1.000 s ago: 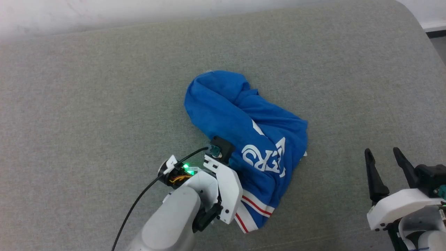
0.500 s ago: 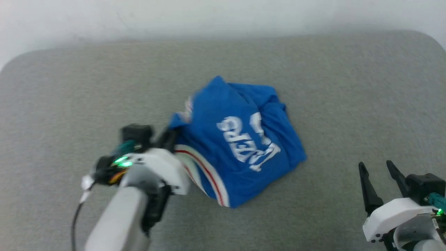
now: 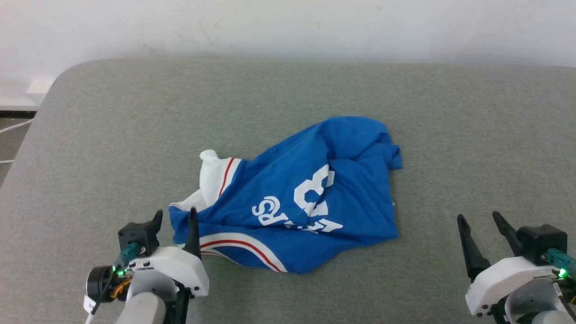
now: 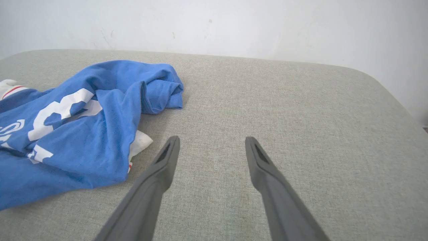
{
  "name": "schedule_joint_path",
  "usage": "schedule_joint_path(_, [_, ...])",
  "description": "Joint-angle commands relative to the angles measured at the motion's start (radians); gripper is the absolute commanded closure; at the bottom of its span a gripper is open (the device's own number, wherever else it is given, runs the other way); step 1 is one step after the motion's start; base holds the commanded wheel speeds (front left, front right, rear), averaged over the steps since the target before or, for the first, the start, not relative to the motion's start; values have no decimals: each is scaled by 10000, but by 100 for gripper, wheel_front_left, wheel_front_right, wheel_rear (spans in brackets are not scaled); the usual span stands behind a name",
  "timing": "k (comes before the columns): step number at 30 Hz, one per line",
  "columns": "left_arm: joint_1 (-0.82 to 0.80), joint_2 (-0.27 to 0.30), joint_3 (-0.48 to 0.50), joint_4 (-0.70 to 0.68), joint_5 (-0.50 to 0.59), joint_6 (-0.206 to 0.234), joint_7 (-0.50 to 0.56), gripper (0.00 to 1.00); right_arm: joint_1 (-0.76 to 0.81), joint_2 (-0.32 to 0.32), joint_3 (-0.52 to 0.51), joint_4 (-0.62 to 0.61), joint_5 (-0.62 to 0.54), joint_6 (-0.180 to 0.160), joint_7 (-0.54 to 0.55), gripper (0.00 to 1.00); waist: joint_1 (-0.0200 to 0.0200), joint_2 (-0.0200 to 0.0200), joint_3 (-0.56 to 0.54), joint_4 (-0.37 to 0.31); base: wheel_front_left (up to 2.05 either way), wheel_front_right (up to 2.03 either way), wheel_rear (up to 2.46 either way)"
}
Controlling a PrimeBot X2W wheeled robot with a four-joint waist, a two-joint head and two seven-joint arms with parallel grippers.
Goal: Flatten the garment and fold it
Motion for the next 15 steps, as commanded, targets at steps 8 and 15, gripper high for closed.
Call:
schedule_joint_path(8, [-7, 134, -255, -1156, 1122, -314, -1733, 0, -311, -713, 1150, -116, 1057, -19, 1441, 0, 1, 0, -88, 712, 0, 0, 0])
schedule_joint_path(15, [718, -140, -156, -2702, 1957, -365, -1748, 0, -1204, -943, 1550, 563, 2292, -19, 3615, 0, 1, 0, 184, 1355, 0, 0, 0])
